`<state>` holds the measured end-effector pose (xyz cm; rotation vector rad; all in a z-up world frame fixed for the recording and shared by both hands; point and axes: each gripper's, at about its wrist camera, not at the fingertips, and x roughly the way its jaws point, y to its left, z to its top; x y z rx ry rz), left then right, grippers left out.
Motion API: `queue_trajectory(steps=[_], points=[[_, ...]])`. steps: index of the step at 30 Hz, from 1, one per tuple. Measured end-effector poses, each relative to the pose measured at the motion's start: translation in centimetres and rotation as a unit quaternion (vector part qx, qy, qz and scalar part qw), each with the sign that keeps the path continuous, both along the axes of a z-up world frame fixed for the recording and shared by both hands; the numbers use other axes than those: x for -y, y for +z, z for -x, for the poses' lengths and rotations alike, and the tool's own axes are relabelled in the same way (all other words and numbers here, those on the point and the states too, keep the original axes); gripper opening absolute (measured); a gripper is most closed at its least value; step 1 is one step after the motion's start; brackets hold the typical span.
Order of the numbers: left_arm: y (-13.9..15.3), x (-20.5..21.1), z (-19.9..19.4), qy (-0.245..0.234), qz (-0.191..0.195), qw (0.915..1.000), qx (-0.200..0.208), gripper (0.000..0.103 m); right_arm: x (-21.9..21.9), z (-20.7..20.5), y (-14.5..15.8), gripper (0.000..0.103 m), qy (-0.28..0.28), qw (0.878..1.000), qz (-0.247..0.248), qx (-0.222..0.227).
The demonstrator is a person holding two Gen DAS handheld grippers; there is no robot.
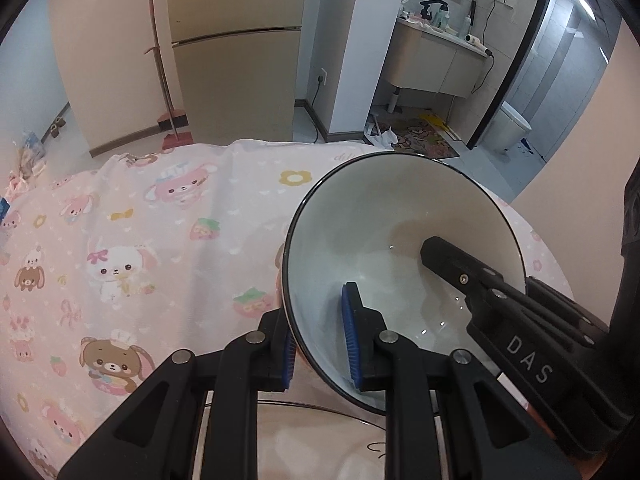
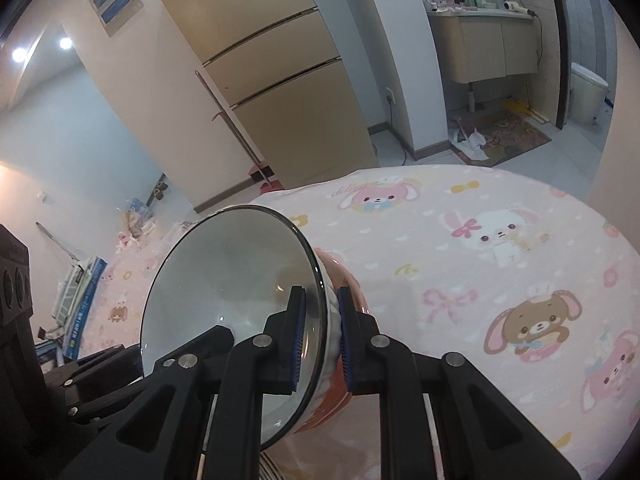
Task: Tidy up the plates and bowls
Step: 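Lower the white bowl into the nested pink bowls with both tools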
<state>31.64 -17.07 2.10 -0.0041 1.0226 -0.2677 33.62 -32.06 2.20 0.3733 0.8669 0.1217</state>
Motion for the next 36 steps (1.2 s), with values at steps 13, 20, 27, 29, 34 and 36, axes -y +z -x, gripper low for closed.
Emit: queue_trajectory(steps=[13,20,27,29,34,36], points=[[0.7,0.5,0.8,0.001,-0.022,0.9995,0.024,0.019,-0.6,0.5,0.9,0.018,0.005,0.999,0.034,0.015],[0.6,0.7,1.0,-0.007,-0.010,0.9987,0.049,0.019,-0.8,0.8,1.5,0.018,0.000,0.998,0.058,0.034],[0.0,0.7,0.3,-0.007,-0.014,0.9984,0.054,0.019,-0.7,0.6,0.9,0.018,-0.010,0.997,0.068,0.036],[-0.2,0.9,0.3,-0.004,-0.021,0.9982,0.055,0.019,-0.8,0.5,0.8,0.018,-0.011,0.997,0.074,0.034],[-0.2,1.0,0.2,-0.002,-0.031,0.9976,0.062,0.018,-0.7,0.4,0.6,0.018,-0.009,0.996,0.081,0.037],[-0.3,0.9,0.2,-0.001,-0.031,0.9976,0.062,0.018,-0.7,0.4,0.6,0.018,-0.008,0.996,0.082,0.038]])
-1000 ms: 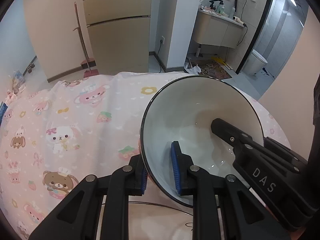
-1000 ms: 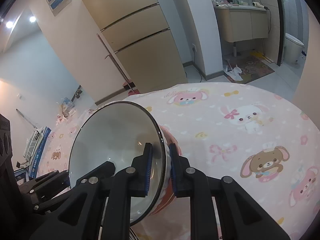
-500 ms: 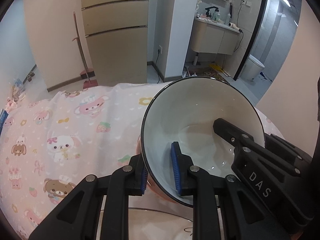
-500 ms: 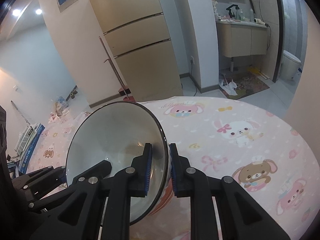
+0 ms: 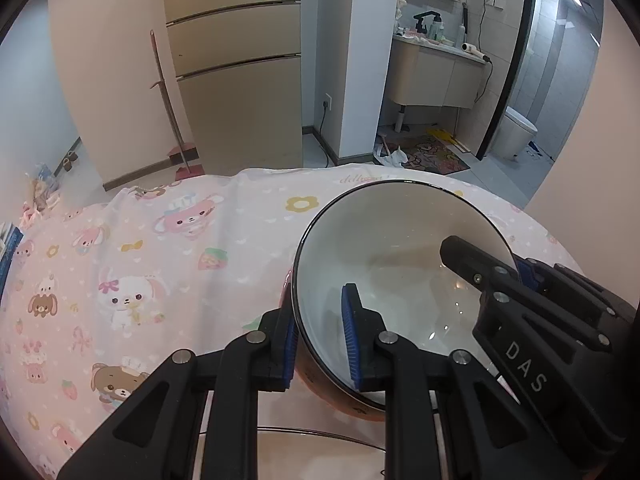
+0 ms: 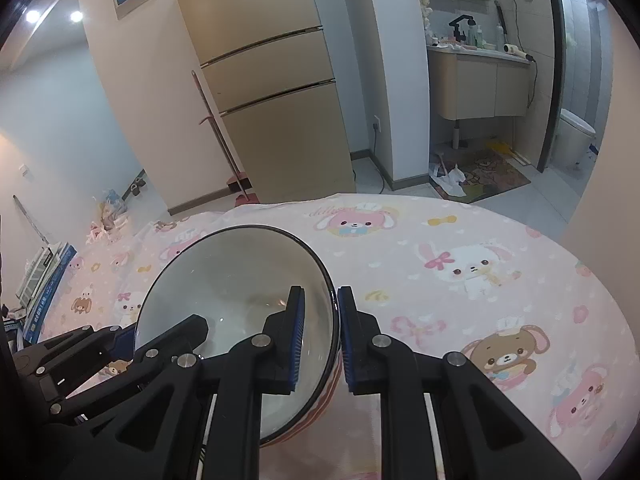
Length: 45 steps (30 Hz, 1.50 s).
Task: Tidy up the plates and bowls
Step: 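Lower the white bowl into the nested pink bowls with both tools, then open both tools and regrip the stacked bowls at their rims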
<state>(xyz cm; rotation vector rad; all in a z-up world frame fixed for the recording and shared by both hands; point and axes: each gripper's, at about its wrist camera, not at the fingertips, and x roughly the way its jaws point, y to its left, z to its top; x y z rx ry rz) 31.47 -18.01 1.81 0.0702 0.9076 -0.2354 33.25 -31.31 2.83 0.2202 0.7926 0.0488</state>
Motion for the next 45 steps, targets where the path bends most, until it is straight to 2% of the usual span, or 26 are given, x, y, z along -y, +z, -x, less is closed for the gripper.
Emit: queue_trajectory(steps=[7,15,18,20,23,29,34,35,38,40,41,42,45], points=[[0.1,0.1,0.1,-0.010,-0.012,0.9999,0.001,0.018,-0.1,0.1,0.1,0.018,-0.003,1.000,-0.001,0.003],[0.5,-0.1,0.3,-0.002,-0.026,0.9997,0.000,0.012,-0.3,0.5,0.9,0.017,-0.009,1.000,0.007,0.012],[0.5,-0.2,0.4,-0.004,-0.054,0.9985,0.002,0.010,-0.5,0.7,1.5,0.017,-0.004,1.000,0.011,0.020],[0.4,-0.7,0.0,0.010,-0.048,0.9988,-0.001,0.008,-0.6,0.7,1.5,0.017,0.005,1.000,0.004,0.016],[-0.1,-0.8,-0.3,0.007,-0.047,0.9988,-0.009,0.009,-1.1,0.4,0.9,0.016,0.008,1.000,0.011,0.010],[-0.7,-0.2,-0.2,0.010,-0.072,0.9973,0.006,0.008,-0.5,0.2,0.5,0.013,0.001,1.000,0.002,0.007],[0.1,-0.3,-0.1,0.017,-0.064,0.9973,0.033,0.008,0.1,0.2,0.5,0.011,0.002,1.000,-0.008,0.008],[0.2,-0.5,-0.1,0.018,-0.058,0.9976,0.032,0.010,0.2,0.2,0.6,0.011,0.004,1.000,-0.011,0.007],[0.3,-1.3,-0.6,0.020,-0.037,0.9990,0.017,0.024,0.4,0.2,0.6,0.011,0.006,1.000,-0.017,0.005],[0.4,-1.7,-0.8,0.031,-0.035,0.9988,0.017,0.025,0.6,0.1,0.6,0.011,0.006,1.000,-0.025,0.001],[0.6,-1.9,-0.7,0.029,-0.031,0.9989,0.018,0.020,0.8,0.1,0.6,0.011,0.006,0.999,-0.033,-0.002],[0.7,-1.9,-0.6,0.015,-0.017,0.9996,0.017,0.005,1.1,0.0,0.6,0.011,0.006,0.999,-0.045,-0.004],[1.1,-1.4,-0.1,0.005,-0.023,0.9995,0.021,0.003,1.9,0.1,0.9,0.011,-0.001,0.997,-0.071,-0.001]])
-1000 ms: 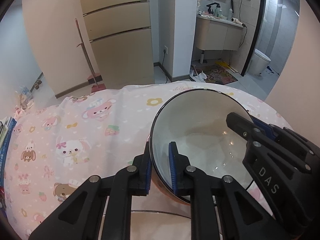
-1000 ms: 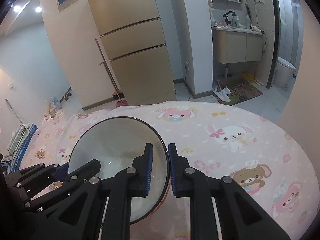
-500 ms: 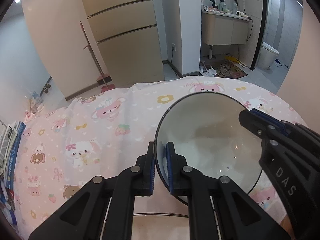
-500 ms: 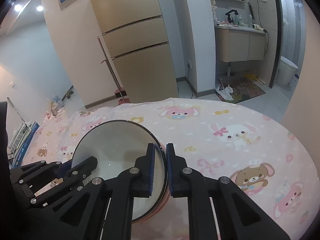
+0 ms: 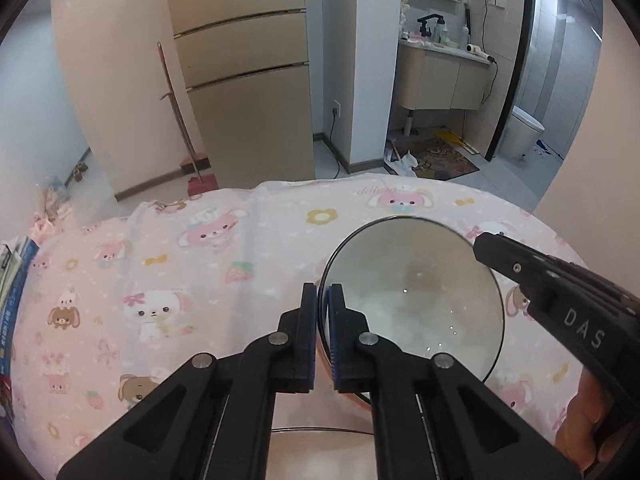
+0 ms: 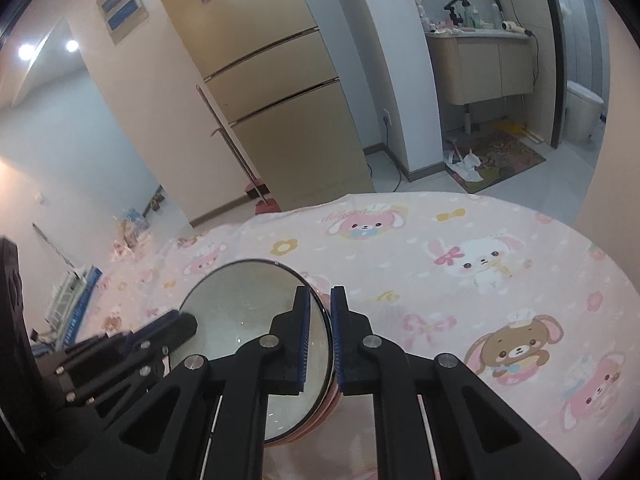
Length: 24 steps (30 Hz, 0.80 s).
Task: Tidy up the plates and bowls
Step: 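Open both tools and regrip the stacked bowls at their rims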
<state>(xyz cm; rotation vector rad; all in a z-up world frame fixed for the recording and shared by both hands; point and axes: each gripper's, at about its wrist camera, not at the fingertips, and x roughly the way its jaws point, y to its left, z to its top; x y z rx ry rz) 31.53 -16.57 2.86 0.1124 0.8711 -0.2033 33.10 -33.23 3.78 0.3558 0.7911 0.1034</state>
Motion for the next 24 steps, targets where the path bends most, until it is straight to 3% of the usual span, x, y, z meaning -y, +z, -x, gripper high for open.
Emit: queue_trajectory(steps=[9,14,20,24], points=[[0.9,-1.0,-0.2,0.002,0.038,0.9993,-0.004,0.004,-0.1,0.0,0.5,0.011,0.014,1.000,0.012,-0.005],[0.6,-0.1,0.1,-0.002,-0.001,0.9999,-0.012,0.002,-0.5,-0.1,0.2,0.011,0.017,1.000,0.018,-0.011],[0.3,-0.8,-0.4,-0.002,0.024,0.9994,-0.026,0.002,-0.8,0.1,0.5,0.011,0.018,0.999,0.032,-0.008],[1.7,-1.0,0.4,0.004,0.015,0.9995,0.028,0.003,-1.0,0.2,0.6,0.011,0.018,0.999,0.038,-0.005]])
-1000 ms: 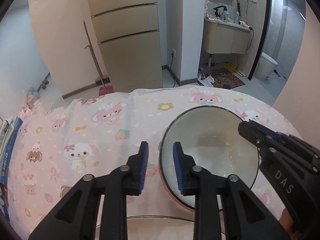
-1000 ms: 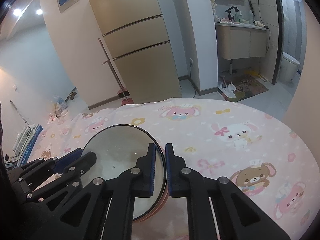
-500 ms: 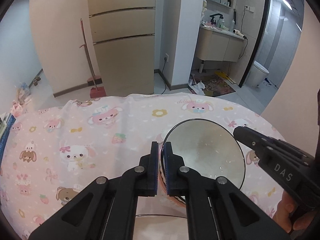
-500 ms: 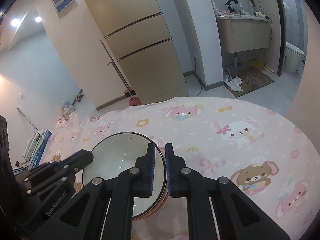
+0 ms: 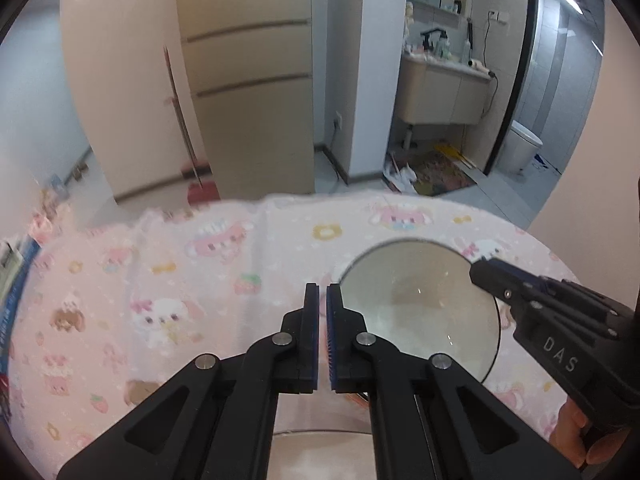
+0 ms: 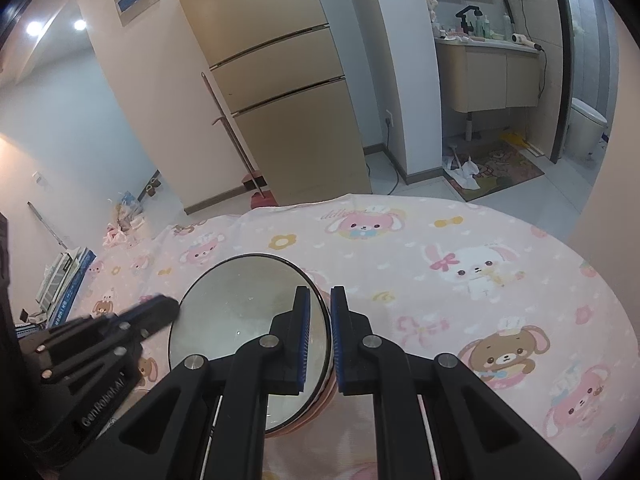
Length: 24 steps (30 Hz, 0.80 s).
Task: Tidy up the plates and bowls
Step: 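Open both tools and regrip the stacked bowls at their rims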
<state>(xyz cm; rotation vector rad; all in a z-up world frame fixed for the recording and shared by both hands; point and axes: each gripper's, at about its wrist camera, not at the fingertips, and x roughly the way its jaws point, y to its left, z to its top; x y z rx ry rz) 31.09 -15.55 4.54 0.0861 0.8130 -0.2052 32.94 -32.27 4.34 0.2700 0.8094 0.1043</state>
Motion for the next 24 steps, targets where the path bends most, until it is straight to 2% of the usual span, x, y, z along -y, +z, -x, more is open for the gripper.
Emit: queue_trajectory(steps=[1,2,3,4,5,6,8,9,11,12,13,16,21,24], points=[[0.4,0.0,0.3,-0.002,-0.003,0.9999,0.015,0.005,0.0,0.0,0.0,0.011,-0.001,1.000,-0.001,-0.001],[0.9,0.0,0.6,-0.005,0.000,0.9997,0.026,0.014,0.0,0.0,0.0,0.011,0.000,1.000,-0.002,-0.001],[1.2,-0.2,0.8,-0.008,0.006,0.9994,0.032,0.035,0.0,0.0,0.1,0.011,0.000,1.000,-0.003,-0.001],[1.5,-0.3,0.9,-0.012,0.014,0.9992,0.036,0.048,0.1,0.1,0.2,0.011,-0.001,1.000,-0.004,0.001],[1.8,-0.4,1.0,-0.012,0.023,0.9987,0.044,0.070,0.2,0.1,0.3,0.011,-0.002,1.000,-0.005,0.002],[2.1,-0.5,1.1,-0.010,0.027,0.9981,0.054,0.078,0.3,0.2,0.4,0.011,-0.003,1.000,-0.006,0.003],[2.4,-0.6,1.2,-0.005,0.022,0.9975,0.066,0.080,0.4,0.2,0.5,0.012,-0.005,1.000,-0.009,0.003],[2.4,-0.6,1.1,-0.004,0.015,0.9978,0.065,0.085,0.5,0.2,0.6,0.015,-0.007,1.000,-0.011,0.005],[2.2,-0.6,0.7,0.002,0.008,0.9981,0.060,0.088,0.7,0.3,0.7,0.035,-0.009,1.000,-0.016,0.012],[2.0,-0.8,0.5,0.007,0.011,0.9983,0.056,0.089,0.8,0.3,0.7,0.057,-0.010,1.000,-0.018,0.015],[1.8,-1.0,0.2,0.012,0.017,0.9988,0.045,0.089,1.0,0.4,0.8,0.065,-0.017,1.000,-0.018,0.019],[1.3,-1.6,-0.5,0.011,0.041,0.9990,0.014,0.089,1.3,0.2,0.8,0.065,-0.024,0.999,-0.017,0.020],[-0.8,-1.8,-1.8,0.012,0.042,0.9979,-0.048,0.088,1.6,-0.5,-0.4,0.065,-0.022,0.999,-0.033,-0.007],[-2.3,-1.9,-2.4,0.002,0.075,0.9930,-0.091,0.077,2.0,-1.1,-1.7,0.065,-0.012,0.996,-0.081,-0.041]])
